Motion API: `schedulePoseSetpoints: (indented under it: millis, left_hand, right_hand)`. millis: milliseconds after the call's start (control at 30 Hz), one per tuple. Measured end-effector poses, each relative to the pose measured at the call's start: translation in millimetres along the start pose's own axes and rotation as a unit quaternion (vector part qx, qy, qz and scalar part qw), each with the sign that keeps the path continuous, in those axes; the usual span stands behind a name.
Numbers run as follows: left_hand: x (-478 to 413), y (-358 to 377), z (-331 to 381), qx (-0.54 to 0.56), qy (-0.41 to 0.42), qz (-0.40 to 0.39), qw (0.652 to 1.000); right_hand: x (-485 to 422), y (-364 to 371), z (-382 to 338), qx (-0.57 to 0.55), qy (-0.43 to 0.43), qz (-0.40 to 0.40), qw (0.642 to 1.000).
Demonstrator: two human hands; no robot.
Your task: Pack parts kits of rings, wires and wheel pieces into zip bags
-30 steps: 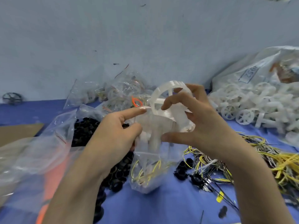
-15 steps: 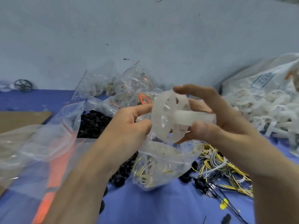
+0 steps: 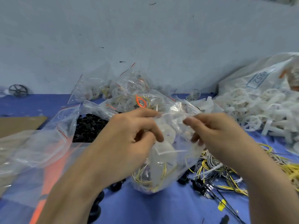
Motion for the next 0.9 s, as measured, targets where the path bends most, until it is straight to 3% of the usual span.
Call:
schedulePoseSetpoints:
  millis: [167,367,567,700,900]
  left_hand:
    - [5.0,19.1,13.1,-0.032,0.024,-0.064,0.997]
    - [13.0,30.4,19.8,-0.067,0.043,-0.104,0.991]
    - [5.3,12.0,18.2,-0.091,0.06,-0.044,0.993]
    - [4.1,-8.9,1.6,-0.079,0.051,0.005,0.996]
    - [2.0,-28.5,-19.0,-0.055,0.016,0.06,0.997]
  right_hand:
    - [0.0,-14.0,14.4,-0.215,0.077,0.085,0.97]
    - [-2.3,-30.3,28.6,-0.352,0.092,0.138,0.921]
    - [-7.3,-33.6,41.3,-0.213,0.052,0.088,0.972]
    - [-9.0,-26.7,34.0,-0.253,-0.001,0.033,0.967]
    - [-13.6,-26.2,36.7,-0.249,-0.039,0.051,0.966]
Point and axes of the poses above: each hand's wrist, its own x-axis away from the middle knuckle, its own y-axis out of the palm, z = x × y, the point moved 9 cm from there along -x, towards the middle knuckle, and after that the axes turned 4 degrees about z, right-handed, at the moved point
